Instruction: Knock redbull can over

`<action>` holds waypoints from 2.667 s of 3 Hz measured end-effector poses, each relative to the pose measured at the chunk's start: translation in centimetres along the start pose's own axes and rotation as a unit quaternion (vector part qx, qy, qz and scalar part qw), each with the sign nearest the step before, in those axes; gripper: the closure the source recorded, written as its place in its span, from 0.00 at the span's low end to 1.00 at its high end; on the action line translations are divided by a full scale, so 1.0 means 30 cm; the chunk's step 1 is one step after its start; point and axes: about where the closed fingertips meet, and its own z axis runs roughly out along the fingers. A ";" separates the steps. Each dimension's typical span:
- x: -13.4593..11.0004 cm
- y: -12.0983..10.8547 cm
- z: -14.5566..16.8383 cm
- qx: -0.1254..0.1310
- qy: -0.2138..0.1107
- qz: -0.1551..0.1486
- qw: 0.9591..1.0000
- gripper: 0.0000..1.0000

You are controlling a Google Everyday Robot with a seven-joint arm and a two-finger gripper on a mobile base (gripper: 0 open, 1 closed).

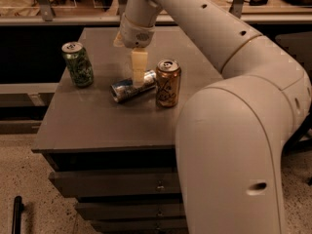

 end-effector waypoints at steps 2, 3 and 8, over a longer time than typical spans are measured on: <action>0.038 0.002 -0.177 0.036 -0.020 0.053 0.998 0.00; 0.036 0.003 -0.251 0.055 -0.023 0.062 0.996 0.00; 0.044 0.054 -0.445 0.160 -0.029 0.131 0.978 0.00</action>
Offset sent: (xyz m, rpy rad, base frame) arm -0.0041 -0.0560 0.0881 0.0605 -0.0075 -0.1680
